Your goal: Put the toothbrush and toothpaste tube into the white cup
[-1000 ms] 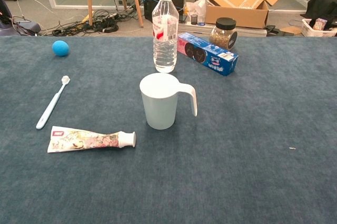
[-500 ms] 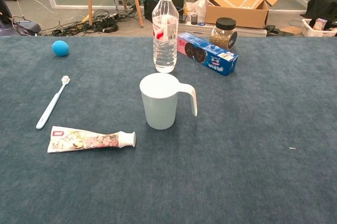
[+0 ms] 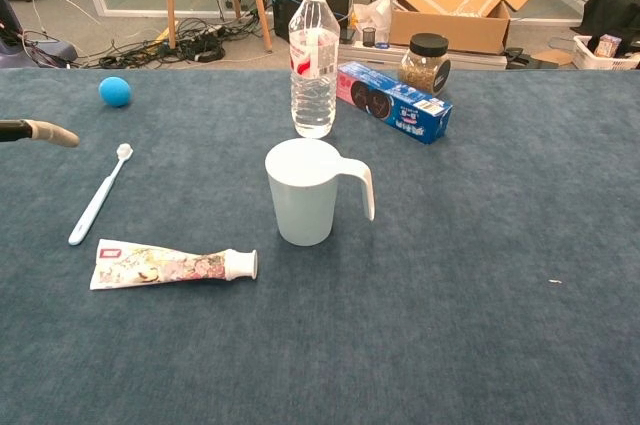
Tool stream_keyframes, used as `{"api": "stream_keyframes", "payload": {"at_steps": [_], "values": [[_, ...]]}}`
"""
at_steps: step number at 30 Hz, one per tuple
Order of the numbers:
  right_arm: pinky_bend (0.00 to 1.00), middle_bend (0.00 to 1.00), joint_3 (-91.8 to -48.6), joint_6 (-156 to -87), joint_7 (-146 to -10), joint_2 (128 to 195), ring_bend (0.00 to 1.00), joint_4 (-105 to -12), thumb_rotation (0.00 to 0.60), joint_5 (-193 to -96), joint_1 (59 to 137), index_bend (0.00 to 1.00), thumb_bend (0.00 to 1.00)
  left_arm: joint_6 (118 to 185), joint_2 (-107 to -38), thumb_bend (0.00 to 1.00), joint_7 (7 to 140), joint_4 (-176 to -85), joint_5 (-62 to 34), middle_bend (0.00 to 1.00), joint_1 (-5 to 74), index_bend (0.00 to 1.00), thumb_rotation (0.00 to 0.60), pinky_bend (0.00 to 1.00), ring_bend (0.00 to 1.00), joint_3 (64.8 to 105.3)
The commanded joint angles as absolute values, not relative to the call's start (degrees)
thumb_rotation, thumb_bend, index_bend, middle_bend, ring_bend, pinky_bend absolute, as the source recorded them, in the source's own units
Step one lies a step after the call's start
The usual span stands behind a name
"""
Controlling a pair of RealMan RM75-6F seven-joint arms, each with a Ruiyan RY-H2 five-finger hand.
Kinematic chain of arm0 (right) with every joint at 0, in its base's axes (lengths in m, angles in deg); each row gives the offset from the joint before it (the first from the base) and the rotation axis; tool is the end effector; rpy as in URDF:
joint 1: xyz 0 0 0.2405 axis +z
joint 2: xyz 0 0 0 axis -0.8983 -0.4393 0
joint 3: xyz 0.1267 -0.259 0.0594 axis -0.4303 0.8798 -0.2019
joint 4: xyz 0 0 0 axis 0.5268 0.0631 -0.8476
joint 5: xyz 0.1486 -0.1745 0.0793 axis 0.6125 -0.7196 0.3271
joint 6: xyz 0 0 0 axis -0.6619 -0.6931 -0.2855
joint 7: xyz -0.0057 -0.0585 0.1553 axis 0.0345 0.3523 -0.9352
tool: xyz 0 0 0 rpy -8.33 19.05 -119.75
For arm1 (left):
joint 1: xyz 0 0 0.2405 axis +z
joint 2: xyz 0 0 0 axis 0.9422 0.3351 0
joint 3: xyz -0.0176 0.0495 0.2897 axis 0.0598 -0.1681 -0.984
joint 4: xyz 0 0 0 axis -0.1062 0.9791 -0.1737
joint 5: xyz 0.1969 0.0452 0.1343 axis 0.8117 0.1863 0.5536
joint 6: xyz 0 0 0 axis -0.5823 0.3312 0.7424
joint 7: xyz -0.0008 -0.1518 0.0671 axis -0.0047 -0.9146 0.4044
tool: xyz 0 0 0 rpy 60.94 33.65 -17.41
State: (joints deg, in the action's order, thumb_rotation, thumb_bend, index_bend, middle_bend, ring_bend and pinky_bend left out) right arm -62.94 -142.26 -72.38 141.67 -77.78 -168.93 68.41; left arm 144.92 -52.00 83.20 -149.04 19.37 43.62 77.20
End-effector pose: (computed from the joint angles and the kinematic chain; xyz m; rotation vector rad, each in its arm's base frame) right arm -0.3518 -0.2065 0.1469 1.4289 -0.8455 0.8670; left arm -0.2929 0.3072 0.0779 -2.0732 -0.6262 -0.6554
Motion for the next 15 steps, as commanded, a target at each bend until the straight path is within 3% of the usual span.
{"api": "stream_keyframes", "payload": {"at_steps": [1, 15], "values": [[0.45, 0.22, -63.0, -142.4, -72.7, 141.6, 0.19, -77.8, 0.600, -169.0, 68.4, 0.35, 0.10, 143.0, -52.9, 0.89, 85.3, -149.1, 18.5, 1.00, 42.5, 0.08, 0.600, 1.00, 0.94, 77.1], [0.45, 0.22, -63.1, -142.1, -73.4, 141.1, 0.19, -77.8, 0.600, -168.5, 68.4, 0.35, 0.10, 136.1, -56.5, 0.89, 92.6, -148.5, 13.5, 1.00, 38.7, 0.09, 0.600, 1.00, 0.95, 76.4]]}}
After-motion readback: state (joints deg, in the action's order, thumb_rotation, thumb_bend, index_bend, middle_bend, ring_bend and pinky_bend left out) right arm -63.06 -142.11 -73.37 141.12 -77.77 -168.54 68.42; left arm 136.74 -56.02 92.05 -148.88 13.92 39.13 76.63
